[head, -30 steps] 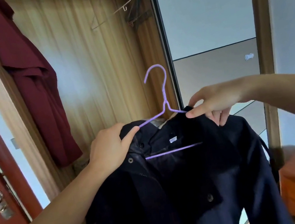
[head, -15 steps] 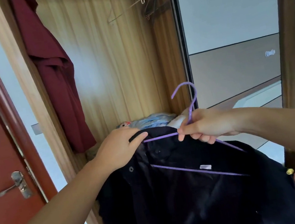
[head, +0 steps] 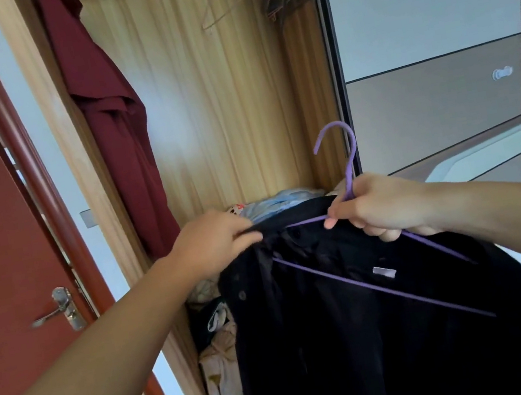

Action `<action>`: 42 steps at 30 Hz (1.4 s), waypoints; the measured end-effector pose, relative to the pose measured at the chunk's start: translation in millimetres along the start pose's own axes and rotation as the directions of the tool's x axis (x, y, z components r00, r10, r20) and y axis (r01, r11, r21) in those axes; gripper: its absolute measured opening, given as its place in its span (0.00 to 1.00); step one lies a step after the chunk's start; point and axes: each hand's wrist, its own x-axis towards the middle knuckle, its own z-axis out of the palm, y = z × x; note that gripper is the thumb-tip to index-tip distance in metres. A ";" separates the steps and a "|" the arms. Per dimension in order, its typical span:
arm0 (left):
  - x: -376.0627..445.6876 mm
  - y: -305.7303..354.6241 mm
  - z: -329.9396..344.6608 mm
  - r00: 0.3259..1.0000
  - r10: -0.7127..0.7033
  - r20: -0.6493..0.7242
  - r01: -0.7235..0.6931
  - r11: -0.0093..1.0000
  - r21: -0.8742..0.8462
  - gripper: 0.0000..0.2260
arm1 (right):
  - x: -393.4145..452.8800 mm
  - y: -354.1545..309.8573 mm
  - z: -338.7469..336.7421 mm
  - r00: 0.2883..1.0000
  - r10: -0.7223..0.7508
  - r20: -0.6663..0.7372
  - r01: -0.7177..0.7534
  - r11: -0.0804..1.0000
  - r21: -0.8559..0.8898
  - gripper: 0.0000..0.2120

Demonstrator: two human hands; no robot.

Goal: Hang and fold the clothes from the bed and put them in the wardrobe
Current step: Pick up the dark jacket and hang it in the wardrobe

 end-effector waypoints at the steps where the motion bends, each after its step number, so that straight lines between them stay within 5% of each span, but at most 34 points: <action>1: -1.6 1.5 6.3 0.996 0.006 0.085 -0.010 0.999 0.045 0.14 | -2.9 -0.2 -1.9 1.000 0.007 0.009 -0.007 1.000 0.010 0.08; 3: 2.6 7.3 14.8 0.979 -0.003 0.204 -0.010 0.998 0.060 0.10 | -7.5 -0.6 -0.7 1.000 0.007 0.015 -0.008 1.000 0.018 0.08; 5: 13.1 21.6 14.7 0.969 0.053 0.242 -0.024 0.993 -0.119 0.08 | -11.0 -1.5 2.4 1.000 -0.002 -0.012 0.002 1.000 0.024 0.05; 7: 24.4 43.0 8.1 0.971 0.111 0.210 -0.003 0.890 -0.456 0.20 | -14.7 -2.7 3.4 0.999 -0.005 -0.037 0.006 0.999 0.035 0.05; 10: 41.5 67.0 2.0 0.964 0.135 0.228 0.059 0.728 -0.683 0.13 | -22.5 -3.2 -1.5 1.000 -0.015 -0.019 0.016 0.997 0.071 0.06; 11: 44.9 70.4 2.9 0.960 0.132 0.246 0.061 0.760 -0.648 0.07 | -25.5 -2.4 -4.7 1.000 -0.019 -0.021 0.020 0.998 0.067 0.06; 14: 49.0 73.9 6.5 0.959 0.145 0.242 0.022 0.818 -0.575 0.19 | -33.5 2.1 -15.6 0.998 -0.014 -0.062 0.017 0.998 0.059 0.02; 18: 59.1 88.6 11.5 0.969 0.106 0.223 0.026 0.853 -0.521 0.20 | -38.2 7.8 -26.4 0.996 0.005 -0.090 0.002 0.997 0.077 0.08; 22: 61.6 115.1 4.0 0.977 0.207 0.054 -0.121 0.743 -0.658 0.08 | -36.3 -1.6 -40.8 0.992 0.010 -0.128 0.009 0.990 0.141 0.02; 24: 67.5 119.7 4.6 0.959 0.275 -0.062 -0.267 0.814 -0.516 0.03 | -35.7 -10.0 -47.9 0.994 0.003 -0.113 0.019 0.982 0.189 0.03; 26: 74.2 121.9 1.5 0.934 0.311 -0.174 -0.353 0.879 -0.322 0.09 | -39.3 -17.1 -56.7 0.997 -0.018 -0.078 0.033 0.983 0.183 0.05; 29: 85.2 123.2 -6.2 0.910 0.343 -0.233 -0.390 0.900 -0.196 0.13 | -56.6 -12.6 -85.8 0.990 -0.105 -0.097 0.105 0.994 -0.012 0.06; 32: 96.5 118.7 -16.2 0.903 0.332 -0.273 -0.368 0.925 -0.091 0.13 | -91.8 9.9 -128.9 0.949 -0.206 -0.238 0.145 0.957 -0.251 0.19; 35: 109.4 111.1 -31.1 0.912 0.297 -0.282 -0.318 0.948 -0.030 0.14 | -122.6 33.6 -144.4 0.990 -0.126 -0.063 0.091 0.913 -0.398 0.21; 38: 122.0 111.7 -42.5 0.914 0.289 -0.286 -0.301 0.953 -0.001 0.13 | -118.6 43.4 -136.6 0.989 -0.127 -0.073 0.091 0.922 -0.375 0.09; 42: 136.6 106.6 -50.8 0.930 0.228 -0.289 -0.252 0.966 -0.050 0.15 | -99.6 30.9 -118.3 0.970 -0.164 -0.177 0.122 0.966 -0.227 0.16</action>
